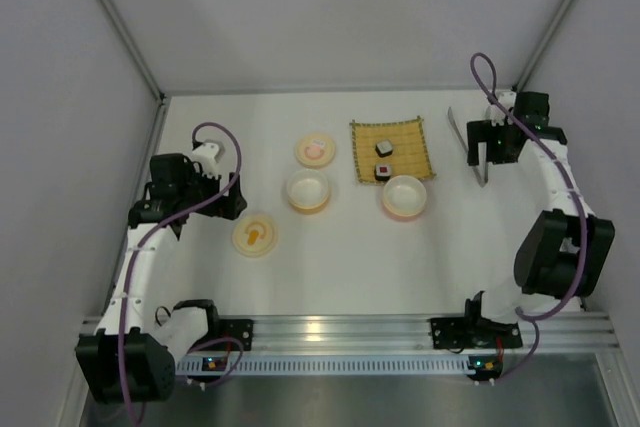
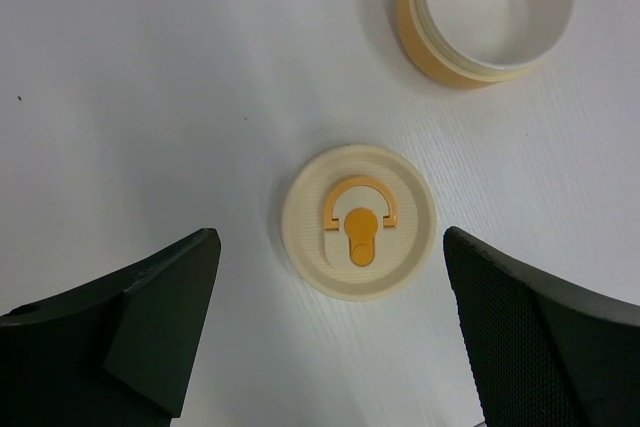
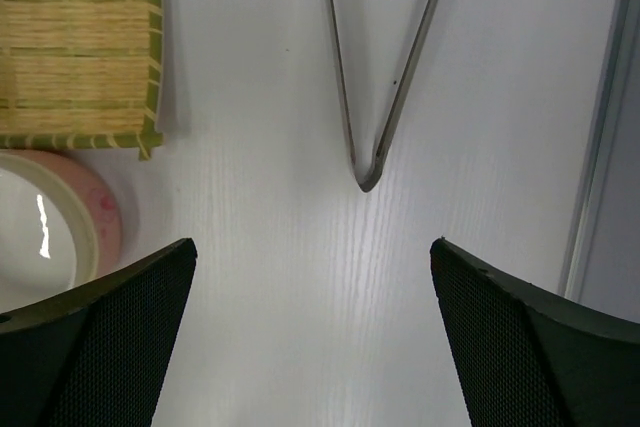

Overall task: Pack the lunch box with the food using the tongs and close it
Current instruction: Pick up the clamp at the corner of the board.

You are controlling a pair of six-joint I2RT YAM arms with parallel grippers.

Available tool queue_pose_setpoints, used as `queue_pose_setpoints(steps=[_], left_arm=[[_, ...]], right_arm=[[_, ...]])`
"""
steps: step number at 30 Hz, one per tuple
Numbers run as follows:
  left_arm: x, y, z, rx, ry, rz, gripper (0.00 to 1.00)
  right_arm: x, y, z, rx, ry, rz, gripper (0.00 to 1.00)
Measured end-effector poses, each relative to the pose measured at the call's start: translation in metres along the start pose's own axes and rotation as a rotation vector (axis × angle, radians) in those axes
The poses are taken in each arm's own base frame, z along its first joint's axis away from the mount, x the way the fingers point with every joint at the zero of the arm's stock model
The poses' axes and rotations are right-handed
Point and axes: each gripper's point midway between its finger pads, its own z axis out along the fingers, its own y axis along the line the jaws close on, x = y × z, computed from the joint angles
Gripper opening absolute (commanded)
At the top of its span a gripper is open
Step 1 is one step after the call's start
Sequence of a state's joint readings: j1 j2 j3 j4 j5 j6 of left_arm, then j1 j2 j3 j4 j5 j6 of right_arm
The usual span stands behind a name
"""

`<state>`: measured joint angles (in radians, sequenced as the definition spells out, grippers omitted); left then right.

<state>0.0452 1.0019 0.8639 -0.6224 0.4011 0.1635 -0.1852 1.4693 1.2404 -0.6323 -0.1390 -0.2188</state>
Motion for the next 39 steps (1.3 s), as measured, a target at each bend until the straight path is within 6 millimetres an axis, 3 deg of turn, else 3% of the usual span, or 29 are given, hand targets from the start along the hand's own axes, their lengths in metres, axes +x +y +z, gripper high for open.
queue_pose_setpoints(steps=[6,13,16,21,25,33,39], left_arm=[[0.001,0.0,0.001,0.005,0.007,0.004,0.98],[0.002,0.0,0.002,0.006,0.011,0.006,0.98],[0.004,0.001,0.004,0.007,0.022,0.002,0.98],[0.007,0.002,0.008,0.012,0.04,-0.006,0.98],[0.009,0.001,0.009,0.016,0.047,-0.009,0.98],[0.013,0.003,0.014,0.019,0.072,-0.017,0.98],[0.014,0.003,0.014,0.019,0.073,-0.017,0.98]], right_arm=[[-0.008,-0.019,0.052,-0.01,0.158,0.005,0.99],[-0.015,-0.035,0.097,0.006,0.22,0.017,0.99],[-0.012,-0.039,0.115,0.008,0.24,0.021,0.99],[0.012,-0.041,0.148,0.008,0.316,0.033,0.99],[0.023,-0.041,0.165,0.003,0.339,0.036,0.99],[0.003,-0.046,0.181,0.012,0.256,0.038,0.98],[-0.011,-0.048,0.193,0.004,0.216,0.043,0.81]])
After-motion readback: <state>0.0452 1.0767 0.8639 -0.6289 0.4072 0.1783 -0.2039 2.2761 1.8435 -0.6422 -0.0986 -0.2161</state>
